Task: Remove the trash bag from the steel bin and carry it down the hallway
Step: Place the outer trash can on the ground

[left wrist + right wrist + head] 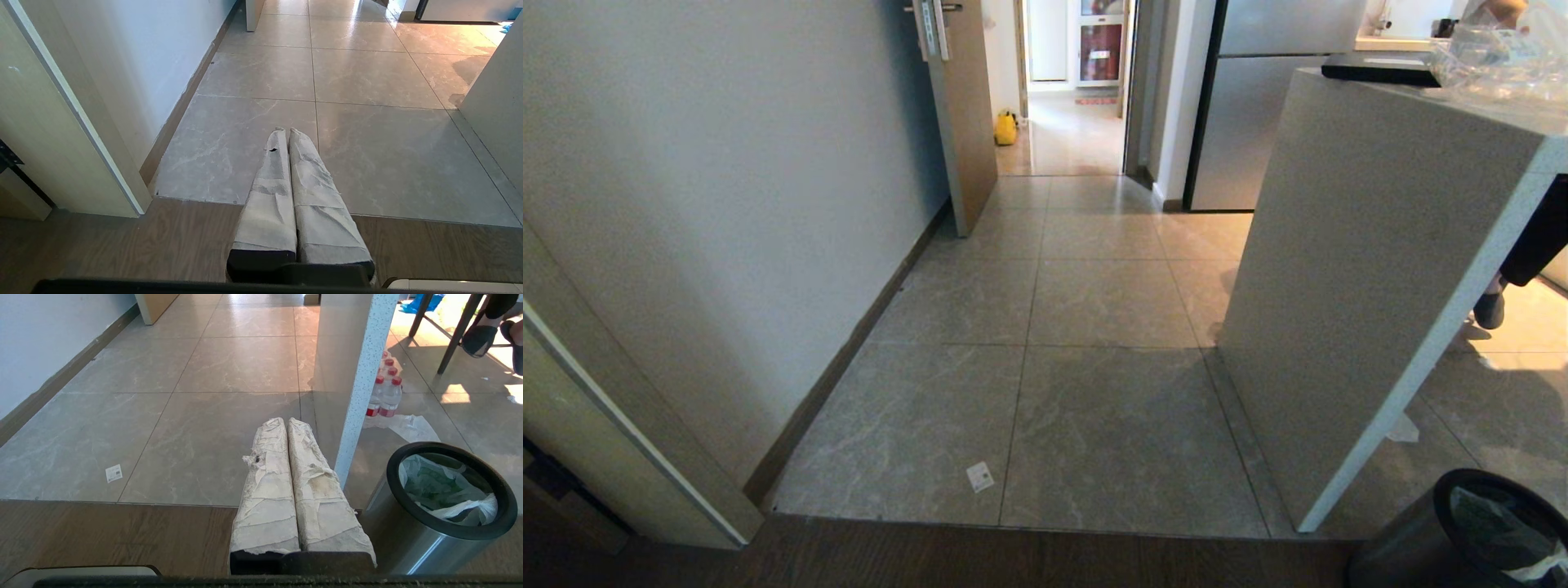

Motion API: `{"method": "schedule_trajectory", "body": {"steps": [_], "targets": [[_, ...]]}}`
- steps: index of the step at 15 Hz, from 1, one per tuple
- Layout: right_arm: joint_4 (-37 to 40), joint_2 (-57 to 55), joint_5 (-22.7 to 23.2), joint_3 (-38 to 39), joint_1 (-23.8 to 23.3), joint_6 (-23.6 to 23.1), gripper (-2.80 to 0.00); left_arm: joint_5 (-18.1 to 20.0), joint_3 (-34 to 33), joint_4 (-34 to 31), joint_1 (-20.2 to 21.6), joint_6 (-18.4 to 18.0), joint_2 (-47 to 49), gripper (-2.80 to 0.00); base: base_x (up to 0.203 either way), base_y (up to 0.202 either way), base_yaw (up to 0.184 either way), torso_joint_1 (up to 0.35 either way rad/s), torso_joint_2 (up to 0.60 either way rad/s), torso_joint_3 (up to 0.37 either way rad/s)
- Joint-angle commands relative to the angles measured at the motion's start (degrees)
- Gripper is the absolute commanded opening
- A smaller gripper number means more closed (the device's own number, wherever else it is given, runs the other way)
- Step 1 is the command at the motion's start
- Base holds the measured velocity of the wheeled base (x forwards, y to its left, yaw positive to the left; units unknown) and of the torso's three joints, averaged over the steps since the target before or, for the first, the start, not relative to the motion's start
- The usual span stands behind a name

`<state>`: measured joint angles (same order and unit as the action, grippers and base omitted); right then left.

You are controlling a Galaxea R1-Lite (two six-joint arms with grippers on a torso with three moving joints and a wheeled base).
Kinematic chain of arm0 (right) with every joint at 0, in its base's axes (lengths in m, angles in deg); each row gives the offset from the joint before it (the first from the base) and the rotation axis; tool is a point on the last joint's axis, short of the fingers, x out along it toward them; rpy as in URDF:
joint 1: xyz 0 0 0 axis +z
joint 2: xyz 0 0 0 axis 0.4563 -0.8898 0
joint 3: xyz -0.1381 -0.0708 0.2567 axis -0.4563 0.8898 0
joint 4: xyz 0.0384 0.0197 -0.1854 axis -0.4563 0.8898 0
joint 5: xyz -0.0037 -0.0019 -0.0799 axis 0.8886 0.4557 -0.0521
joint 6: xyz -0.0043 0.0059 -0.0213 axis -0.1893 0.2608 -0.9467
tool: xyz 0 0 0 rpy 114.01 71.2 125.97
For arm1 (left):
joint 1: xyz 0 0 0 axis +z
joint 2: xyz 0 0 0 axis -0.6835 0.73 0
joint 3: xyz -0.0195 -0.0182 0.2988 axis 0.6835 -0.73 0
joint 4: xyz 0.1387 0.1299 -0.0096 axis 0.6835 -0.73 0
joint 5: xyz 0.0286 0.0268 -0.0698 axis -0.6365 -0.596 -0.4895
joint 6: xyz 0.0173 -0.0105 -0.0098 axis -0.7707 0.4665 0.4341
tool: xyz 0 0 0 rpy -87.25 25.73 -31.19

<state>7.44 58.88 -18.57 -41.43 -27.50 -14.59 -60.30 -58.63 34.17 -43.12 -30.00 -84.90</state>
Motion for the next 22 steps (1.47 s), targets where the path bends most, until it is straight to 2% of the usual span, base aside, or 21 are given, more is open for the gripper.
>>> {"method": "schedule_trajectory", "body": {"steps": [1,9,22], "targets": [[0.0,0.0,0.0,0.0,0.0,0.1,-2.80,0.0,0.0,0.0,0.0,0.0,0.0,-2.80,0.000,0.000,0.000,0.000,0.00,0.000],[0.0,0.0,0.0,0.0,0.0,0.0,-2.80,0.0,0.0,0.0,0.0,0.1,0.0,-2.80,0.000,0.000,0.000,0.001,0.00,-0.005],[-0.1,0.0,0.0,0.0,0.0,0.0,-2.80,0.0,0.0,0.0,0.0,0.1,0.0,-2.80,0.000,0.000,0.000,0.002,0.00,-0.192]]}}
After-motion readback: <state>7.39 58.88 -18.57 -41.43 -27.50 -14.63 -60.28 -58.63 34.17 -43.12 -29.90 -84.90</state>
